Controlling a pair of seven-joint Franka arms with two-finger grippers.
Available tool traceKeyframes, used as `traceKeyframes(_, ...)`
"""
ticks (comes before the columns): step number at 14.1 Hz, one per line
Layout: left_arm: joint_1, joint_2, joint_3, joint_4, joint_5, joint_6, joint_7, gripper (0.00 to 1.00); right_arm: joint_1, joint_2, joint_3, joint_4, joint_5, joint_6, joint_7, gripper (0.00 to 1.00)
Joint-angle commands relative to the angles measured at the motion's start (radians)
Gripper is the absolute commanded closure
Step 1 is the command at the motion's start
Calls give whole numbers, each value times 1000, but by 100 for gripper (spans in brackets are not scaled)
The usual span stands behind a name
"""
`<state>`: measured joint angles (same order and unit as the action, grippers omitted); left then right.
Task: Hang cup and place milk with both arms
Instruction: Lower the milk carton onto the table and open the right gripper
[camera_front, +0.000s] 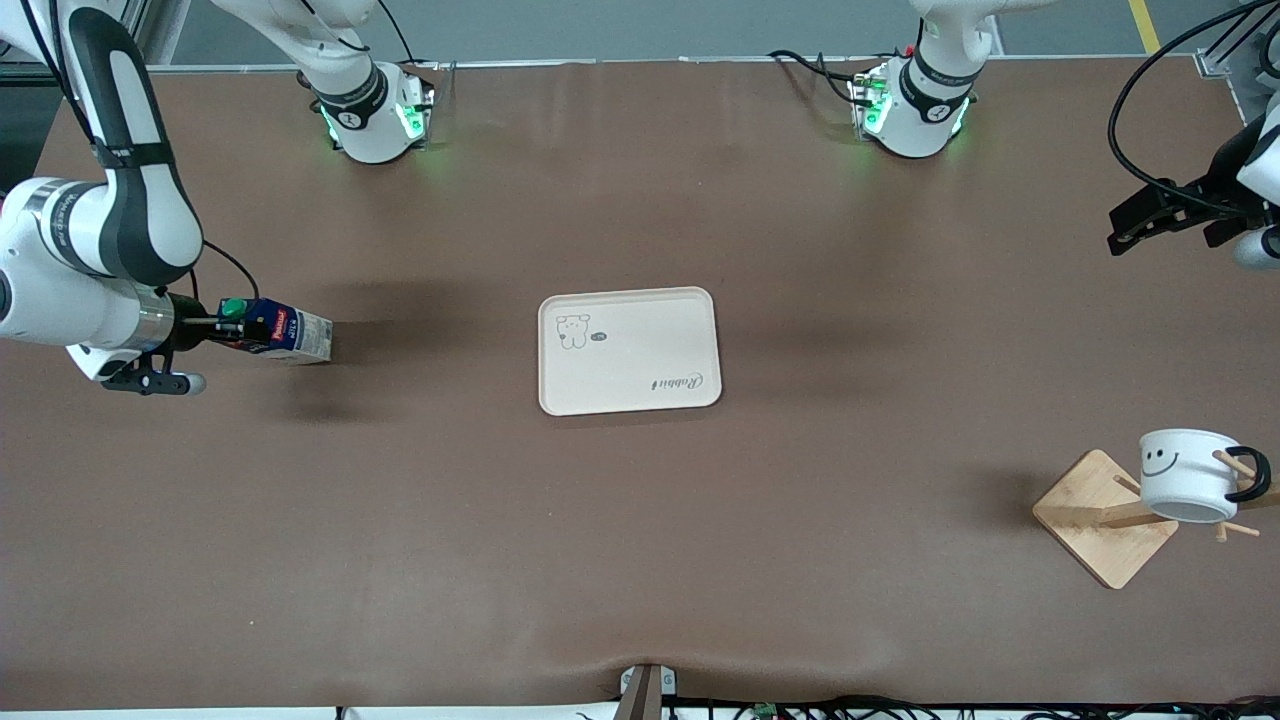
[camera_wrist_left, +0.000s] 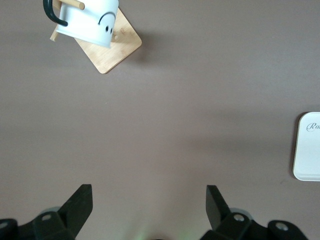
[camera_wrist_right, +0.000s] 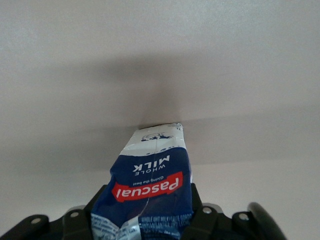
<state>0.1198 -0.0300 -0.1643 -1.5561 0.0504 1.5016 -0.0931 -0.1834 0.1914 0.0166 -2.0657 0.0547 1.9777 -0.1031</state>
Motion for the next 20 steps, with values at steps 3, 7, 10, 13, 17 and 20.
traceKeyframes(3, 1, -16, 5, -13, -20, 14, 6, 0, -10, -23, 14, -31, -16, 13, 2, 0)
traceKeyframes(7, 3, -16, 6, -13, -24, 19, 6, 0, -8, -23, 16, -22, -16, 10, 3, 0)
traceKeyframes(10, 3, -16, 6, -15, -24, 23, 6, 0, -8, -21, 17, -1, -15, 6, 2, 0)
traceKeyframes(13, 3, -16, 6, -13, -24, 23, 6, 0, 4, -12, 19, 36, -15, 1, 0, 0)
traceKeyframes(17, 14, -16, 6, -13, -24, 23, 6, 0, 27, -6, 17, 122, -16, -42, 3, 0)
traceKeyframes(20, 14, -16, 5, -13, -24, 25, 6, 0, 21, 66, 17, 307, -18, -121, 3, 0)
